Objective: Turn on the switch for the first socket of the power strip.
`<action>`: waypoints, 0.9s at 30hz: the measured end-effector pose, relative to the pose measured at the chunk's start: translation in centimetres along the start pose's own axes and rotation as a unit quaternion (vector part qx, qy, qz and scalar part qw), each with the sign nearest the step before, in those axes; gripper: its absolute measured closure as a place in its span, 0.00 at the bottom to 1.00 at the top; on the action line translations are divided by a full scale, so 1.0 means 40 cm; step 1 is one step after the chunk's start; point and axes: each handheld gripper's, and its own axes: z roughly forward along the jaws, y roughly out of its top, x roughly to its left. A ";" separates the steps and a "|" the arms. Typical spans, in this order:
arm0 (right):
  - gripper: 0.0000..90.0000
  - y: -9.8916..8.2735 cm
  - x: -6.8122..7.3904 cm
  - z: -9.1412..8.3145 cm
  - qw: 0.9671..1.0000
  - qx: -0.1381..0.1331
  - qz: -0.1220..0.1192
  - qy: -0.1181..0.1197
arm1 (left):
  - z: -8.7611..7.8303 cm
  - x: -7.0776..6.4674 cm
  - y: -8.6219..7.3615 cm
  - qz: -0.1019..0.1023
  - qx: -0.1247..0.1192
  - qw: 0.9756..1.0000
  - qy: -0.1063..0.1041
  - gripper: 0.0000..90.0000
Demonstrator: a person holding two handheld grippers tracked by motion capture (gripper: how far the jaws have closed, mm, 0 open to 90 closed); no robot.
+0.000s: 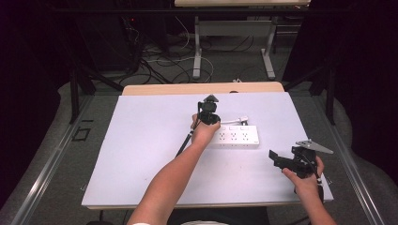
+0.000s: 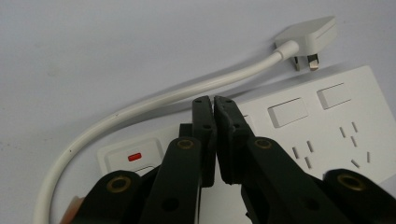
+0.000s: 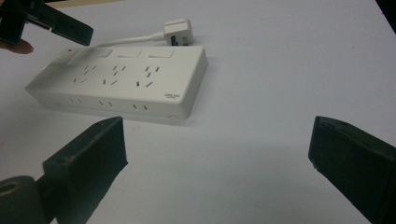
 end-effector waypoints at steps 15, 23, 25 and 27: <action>0.04 -0.001 -0.002 0.001 1.000 -0.006 0.001 0.000 | -0.059 -0.005 0.003 0.020 -0.032 0.999 -0.023 0.80; 0.04 -0.001 -0.005 0.000 1.000 -0.004 -0.003 0.001 | -0.095 -0.020 -0.007 0.053 -0.052 0.996 -0.040 0.70; 0.04 -0.001 -0.005 0.000 1.000 -0.004 -0.002 0.001 | -0.100 -0.023 -0.009 0.054 -0.053 0.996 -0.041 0.67; 0.04 -0.001 -0.005 0.000 1.000 -0.004 -0.002 0.001 | -0.110 -0.025 -0.011 0.063 -0.054 0.996 -0.046 0.66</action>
